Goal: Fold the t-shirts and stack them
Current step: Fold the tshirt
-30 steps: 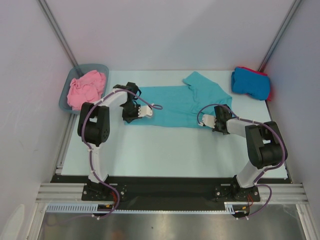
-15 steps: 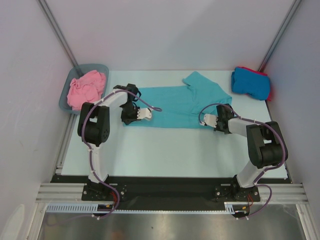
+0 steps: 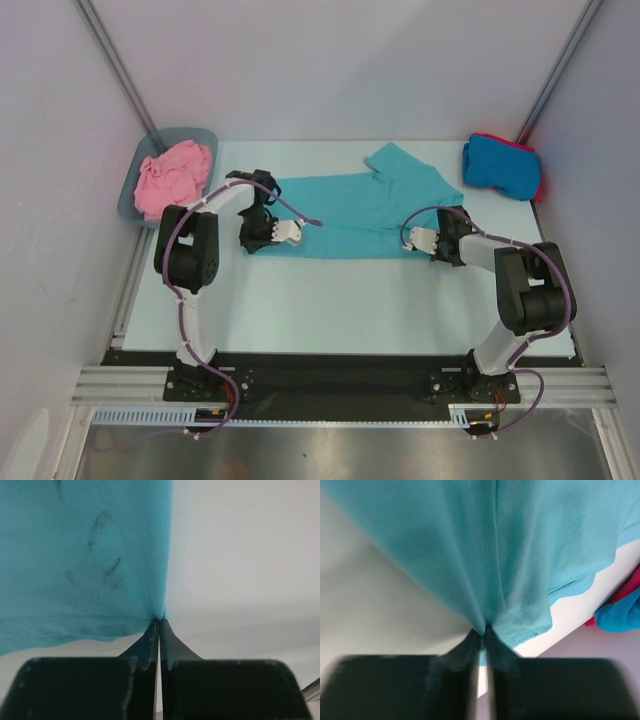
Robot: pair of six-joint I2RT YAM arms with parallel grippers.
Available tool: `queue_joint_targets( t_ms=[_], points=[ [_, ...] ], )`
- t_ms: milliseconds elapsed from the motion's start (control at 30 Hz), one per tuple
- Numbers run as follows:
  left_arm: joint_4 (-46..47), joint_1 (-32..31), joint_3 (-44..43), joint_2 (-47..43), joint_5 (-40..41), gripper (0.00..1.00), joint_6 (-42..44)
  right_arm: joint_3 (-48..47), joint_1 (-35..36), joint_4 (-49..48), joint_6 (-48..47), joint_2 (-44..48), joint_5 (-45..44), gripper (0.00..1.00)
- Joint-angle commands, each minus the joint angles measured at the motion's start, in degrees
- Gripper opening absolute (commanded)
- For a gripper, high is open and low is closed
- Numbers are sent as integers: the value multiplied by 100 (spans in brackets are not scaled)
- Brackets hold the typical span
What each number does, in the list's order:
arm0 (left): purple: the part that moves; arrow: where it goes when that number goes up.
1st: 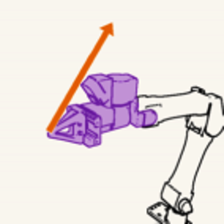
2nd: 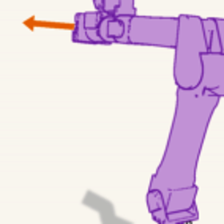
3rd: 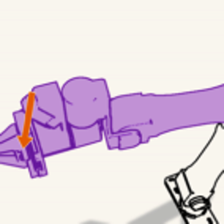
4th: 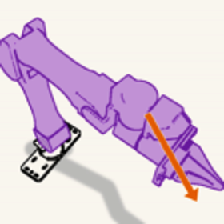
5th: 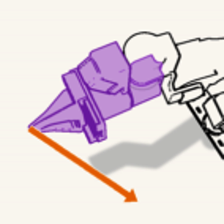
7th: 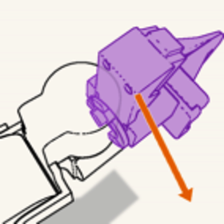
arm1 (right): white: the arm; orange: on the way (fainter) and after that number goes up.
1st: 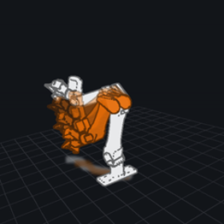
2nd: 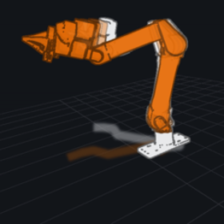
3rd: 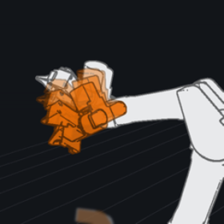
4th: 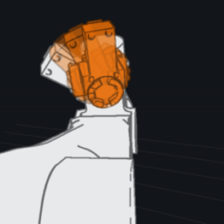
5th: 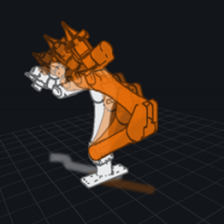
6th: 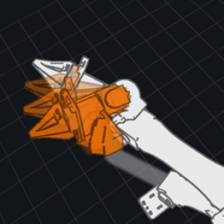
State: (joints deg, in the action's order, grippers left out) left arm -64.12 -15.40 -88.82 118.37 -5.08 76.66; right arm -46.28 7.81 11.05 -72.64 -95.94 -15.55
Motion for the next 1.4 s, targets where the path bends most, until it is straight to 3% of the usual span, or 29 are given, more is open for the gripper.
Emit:
queue_joint_targets(
  t_ms=[0, 100, 233, 300, 333, 433, 467, 500, 533, 633, 700, 767, 867, 933, 967, 1067, 1133, 1233, 1267, 1367],
  points=[
    [-522, 72, -31, -323, 78, 1, 209, -65, -17, 442, 22, -205, 114, 19],
    [-628, 46, 92, -437, 77, 0, 270, -144, 1, 652, 13, -241, 123, 40],
    [-786, 2, 320, -595, 174, 0, 349, -346, 10, 1065, 22, -206, 236, 52],
    [-795, 2, 479, -665, 253, 29, 367, -416, 1, 1145, 40, -162, 254, 53],
    [-848, 2, 523, -735, 271, 31, 436, -443, 1, 1180, 31, -101, 280, 53],
    [-883, 2, 620, -850, 359, 50, 446, -531, -17, 1163, 13, -39, 272, 53],
    [-892, 2, 620, -876, 394, 74, 446, -566, -25, 1163, 13, -21, 263, 53],
    [-892, 2, 611, -885, 437, 83, 446, -644, -34, 1163, 48, -21, 263, 53],
    [-883, 2, 594, -894, 481, 87, 429, -689, -43, 1171, 83, -21, 272, 53],
    [-892, 80, 384, -868, 824, 86, 350, -917, -87, 1250, 223, 23, 324, 53],
    [-848, 194, -283, -719, 703, 86, 175, -1215, -131, 1373, 416, 49, 438, 54],
    [-813, 387, -1246, -465, 552, 86, -264, -1865, -210, 1663, 943, -99, 562, 53],
    [-445, 555, -1910, -279, 105, 86, -950, -2902, -324, 2304, 1926, -398, 808, 49],
    [-33, 547, -1763, -349, -36, 86, -1214, -3559, -377, 2820, 2488, -758, 1026, 33],
    [39, 529, -1510, -384, -98, 86, -1215, -3737, -394, 2946, 2657, -881, 1054, 18],
    [373, 450, -1026, -411, -168, 86, -1391, -4248, -421, 3341, 3158, -1312, 1299, 4],
    [505, 389, -875, -367, -204, 85, -1566, -4459, -421, 3526, 3361, -1523, 1492, 5],
    [637, 310, -629, -419, -362, 85, -1751, -4574, -360, 3510, 3424, -1516, 1713, 25],
    [698, 283, -593, -437, -397, 85, -1786, -4470, -325, 3466, 3275, -1480, 1722, 36],
    [848, 178, -514, -464, -449, 85, -1953, -4171, -26, 3079, 2994, -1209, 1555, 44]
  ],
)
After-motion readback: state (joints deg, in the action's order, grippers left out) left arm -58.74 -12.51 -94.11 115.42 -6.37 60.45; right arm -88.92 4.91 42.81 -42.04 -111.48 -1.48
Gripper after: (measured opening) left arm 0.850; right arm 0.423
